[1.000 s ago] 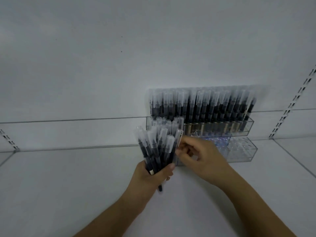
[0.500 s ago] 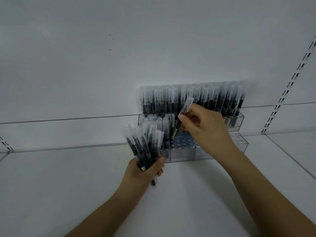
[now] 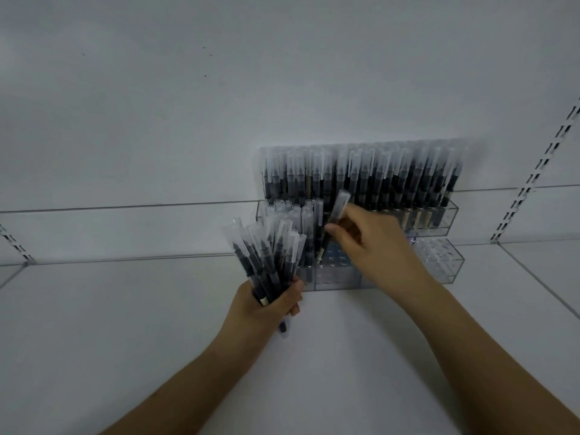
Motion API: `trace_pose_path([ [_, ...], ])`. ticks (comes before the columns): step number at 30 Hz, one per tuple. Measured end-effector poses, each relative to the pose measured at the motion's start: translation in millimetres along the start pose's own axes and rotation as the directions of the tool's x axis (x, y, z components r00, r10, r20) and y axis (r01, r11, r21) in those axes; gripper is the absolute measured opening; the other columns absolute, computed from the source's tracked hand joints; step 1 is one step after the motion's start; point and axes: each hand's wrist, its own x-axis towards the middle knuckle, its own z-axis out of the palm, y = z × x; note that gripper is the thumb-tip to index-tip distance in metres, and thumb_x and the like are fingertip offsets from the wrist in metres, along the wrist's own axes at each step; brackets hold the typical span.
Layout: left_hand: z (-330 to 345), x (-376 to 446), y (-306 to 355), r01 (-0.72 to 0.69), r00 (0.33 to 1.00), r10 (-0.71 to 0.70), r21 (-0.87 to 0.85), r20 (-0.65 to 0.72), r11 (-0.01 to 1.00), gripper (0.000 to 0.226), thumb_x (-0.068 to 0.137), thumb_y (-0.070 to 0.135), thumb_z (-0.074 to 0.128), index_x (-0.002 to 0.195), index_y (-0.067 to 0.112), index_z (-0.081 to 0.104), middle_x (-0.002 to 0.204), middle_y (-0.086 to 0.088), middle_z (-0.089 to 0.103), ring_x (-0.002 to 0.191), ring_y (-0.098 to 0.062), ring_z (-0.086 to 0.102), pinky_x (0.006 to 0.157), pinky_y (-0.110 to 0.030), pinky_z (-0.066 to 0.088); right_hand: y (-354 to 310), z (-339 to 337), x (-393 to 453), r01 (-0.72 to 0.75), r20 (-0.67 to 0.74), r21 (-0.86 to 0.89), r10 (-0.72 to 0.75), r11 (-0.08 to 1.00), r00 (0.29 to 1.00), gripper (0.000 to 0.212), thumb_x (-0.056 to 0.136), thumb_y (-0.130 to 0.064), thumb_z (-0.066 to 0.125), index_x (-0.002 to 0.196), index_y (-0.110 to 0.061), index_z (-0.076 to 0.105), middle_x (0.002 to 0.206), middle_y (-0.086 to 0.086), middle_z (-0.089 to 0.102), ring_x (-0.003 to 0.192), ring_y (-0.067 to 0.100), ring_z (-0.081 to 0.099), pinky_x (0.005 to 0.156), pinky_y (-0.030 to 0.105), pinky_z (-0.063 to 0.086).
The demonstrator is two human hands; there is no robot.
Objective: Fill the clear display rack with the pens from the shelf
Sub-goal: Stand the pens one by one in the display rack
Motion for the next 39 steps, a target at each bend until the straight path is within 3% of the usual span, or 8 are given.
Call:
trace_pose_path([
  [3, 0.7, -0.8, 0.4, -0.018, 1.0, 0.018, 0.004, 0.006, 1.0, 0.01, 0.089, 0.018, 0.065, 0.084, 0.009, 0.067, 0.067, -0.006, 0.064, 0.062, -0.017, 0.059, 0.054, -0.028, 0.052, -3.2, 13.2, -2.8, 0.075, 0.101, -0.059, -0.068, 0.995, 0.993, 0.023, 0.099, -0.034, 0.054, 0.098, -0.011, 0.058, 0.074, -0.002, 0.06, 0.063, 0.01, 0.055, 0.059, 0.025, 0.044],
  [7, 2.6, -0.5, 0.7, -0.019, 1.0, 0.019, 0.01, 0.011, 1.0, 0.01, 0.089, 0.017, 0.065, 0.085, 0.009, 0.067, 0.068, -0.006, 0.064, 0.062, -0.016, 0.06, 0.053, -0.027, 0.052, -4.7, 20.1, -2.6, 0.097, 0.068, -0.119, -0.09, 0.988, 0.994, 0.027, 0.1, -0.037, 0.05, 0.099, -0.011, 0.057, 0.078, -0.001, 0.061, 0.068, 0.019, 0.059, 0.062, 0.04, 0.051],
  [14, 1.1, -2.1, -1.9, -0.003, 1.0, 0.003, 0.017, 0.021, 1.0, 0.022, 0.085, 0.03, 0.066, 0.083, 0.008, 0.067, 0.069, -0.008, 0.065, 0.064, -0.024, 0.06, 0.06, -0.04, 0.053, -0.5, 22.9, -2.8, 0.053, -0.03, -0.172, -0.059, 0.984, 0.998, 0.025, 0.097, -0.036, 0.057, 0.083, -0.015, 0.051, 0.068, -0.005, 0.049, 0.06, 0.015, 0.047, 0.053, 0.03, 0.038],
  [20, 2.0, -3.8, -0.1, -0.018, 0.999, 0.017, 0.032, 0.032, 0.999, 0.028, 0.08, 0.037, 0.065, 0.081, 0.009, 0.066, 0.067, -0.008, 0.064, 0.062, -0.026, 0.059, 0.057, -0.036, 0.053, -0.4, 29.5, -6.8, 0.069, -0.144, -0.261, -0.109, 0.963, 0.984, 0.028, 0.092, -0.031, 0.066, 0.078, -0.009, 0.056, 0.06, 0.002, 0.056, 0.052, 0.013, 0.04, 0.047, 0.025, 0.031],
  [24, 3.1, -4.1, 0.2, -0.015, 0.999, 0.014, 0.045, 0.031, 0.999, 0.017, 0.089, 0.025, 0.064, 0.081, 0.01, 0.066, 0.067, -0.008, 0.064, 0.062, -0.024, 0.059, 0.057, -0.033, 0.053, 3.7, 27.6, -4.4, 0.06, -0.102, -0.198, -0.081, 0.978, 0.992, 0.028, 0.097, -0.032, 0.059, 0.083, -0.009, 0.056, 0.064, -0.003, 0.046, 0.055, 0.017, 0.045, 0.049, 0.03, 0.037],
  [28, 2.7, -4.1, 0.0, -0.007, 0.999, 0.006, 0.038, 0.031, 0.999, 0.017, 0.09, 0.023, 0.064, 0.081, 0.009, 0.066, 0.067, -0.009, 0.063, 0.063, -0.023, 0.059, 0.058, -0.035, 0.052, 10.6, 26.9, -0.1, 0.071, 0.001, -0.168, -0.071, 0.983, 0.997, 0.032, 0.102, -0.033, 0.047, 0.088, -0.006, 0.059, 0.076, 0.008, 0.061, 0.07, 0.029, 0.06, 0.06, 0.039, 0.049],
  [33, 2.7, -4.3, -0.1, -0.003, 1.0, 0.002, 0.022, 0.026, 1.0, 0.016, 0.089, 0.022, 0.064, 0.082, 0.008, 0.067, 0.069, -0.009, 0.064, 0.064, -0.022, 0.06, 0.057, -0.034, 0.053, 4.7, 25.1, -5.1, 0.14, 0.013, -0.252, -0.141, 0.958, 0.99, 0.031, 0.102, -0.029, 0.049, 0.088, -0.004, 0.061, 0.08, 0.01, 0.063, 0.07, 0.029, 0.059, 0.055, 0.029, 0.031],
  [39, 2.5, -4.5, -0.1, -0.008, 0.999, 0.007, 0.009, 0.04, 1.0, 0.03, 0.081, 0.034, 0.065, 0.081, 0.005, 0.066, 0.068, -0.01, 0.064, 0.061, -0.023, 0.059, 0.056, -0.034, 0.052, 6.5, 24.1, -6.2, 0.15, 0.12, -0.253, -0.123, 0.956, 0.985, 0.033, 0.102, -0.032, 0.046, 0.097, -0.005, 0.064, 0.091, 0.007, 0.061, 0.086, 0.026, 0.06, 0.063, 0.031, 0.041],
])
